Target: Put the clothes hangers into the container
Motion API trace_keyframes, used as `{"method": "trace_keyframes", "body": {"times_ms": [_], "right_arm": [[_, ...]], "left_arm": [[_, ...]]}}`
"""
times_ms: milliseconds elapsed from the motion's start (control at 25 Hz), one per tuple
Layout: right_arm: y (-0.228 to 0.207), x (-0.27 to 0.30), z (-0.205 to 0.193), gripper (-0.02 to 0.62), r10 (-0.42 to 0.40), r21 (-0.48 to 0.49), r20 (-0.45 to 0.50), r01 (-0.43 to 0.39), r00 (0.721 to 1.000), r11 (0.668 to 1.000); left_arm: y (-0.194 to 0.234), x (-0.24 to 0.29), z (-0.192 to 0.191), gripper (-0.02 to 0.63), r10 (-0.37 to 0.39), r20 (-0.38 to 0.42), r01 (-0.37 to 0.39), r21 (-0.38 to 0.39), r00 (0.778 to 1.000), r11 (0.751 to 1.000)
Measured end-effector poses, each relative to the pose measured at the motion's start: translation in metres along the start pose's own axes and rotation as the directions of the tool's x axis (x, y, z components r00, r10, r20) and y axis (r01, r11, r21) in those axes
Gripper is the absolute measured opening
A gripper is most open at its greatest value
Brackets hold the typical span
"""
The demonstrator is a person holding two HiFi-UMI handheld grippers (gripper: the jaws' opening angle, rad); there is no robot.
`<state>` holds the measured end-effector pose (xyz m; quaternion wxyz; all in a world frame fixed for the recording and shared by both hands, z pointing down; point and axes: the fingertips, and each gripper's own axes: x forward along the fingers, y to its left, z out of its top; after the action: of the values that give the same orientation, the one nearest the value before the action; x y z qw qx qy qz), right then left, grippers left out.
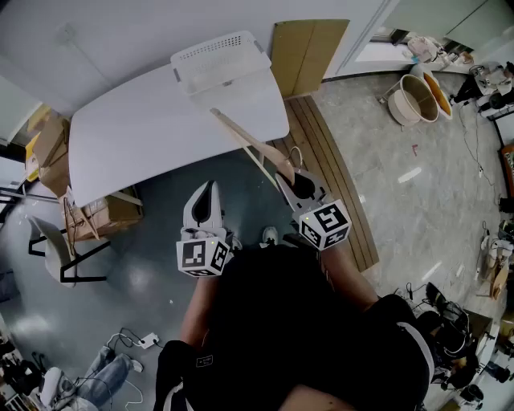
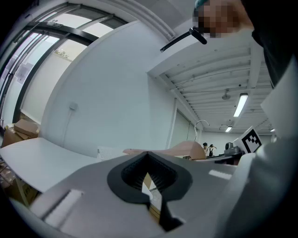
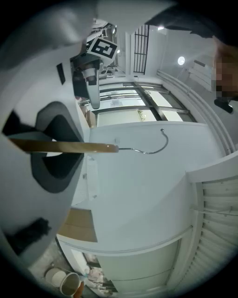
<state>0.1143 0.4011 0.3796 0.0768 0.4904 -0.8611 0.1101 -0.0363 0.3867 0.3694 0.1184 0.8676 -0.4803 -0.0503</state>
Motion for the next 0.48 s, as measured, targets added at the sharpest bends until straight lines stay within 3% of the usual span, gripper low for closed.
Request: {"method": "trace_keyframes", "body": {"times_ms": [480], "right_arm": [[0.0021, 0.0018, -0.0018, 0.06, -0.001, -0.013, -0.008, 0.001, 1.0, 1.0]], "left_arm": [[0.0019, -0.0021, -0.0001, 0.003, 0.002, 0.007, -0.002, -0.006, 1.0, 1.0]]}}
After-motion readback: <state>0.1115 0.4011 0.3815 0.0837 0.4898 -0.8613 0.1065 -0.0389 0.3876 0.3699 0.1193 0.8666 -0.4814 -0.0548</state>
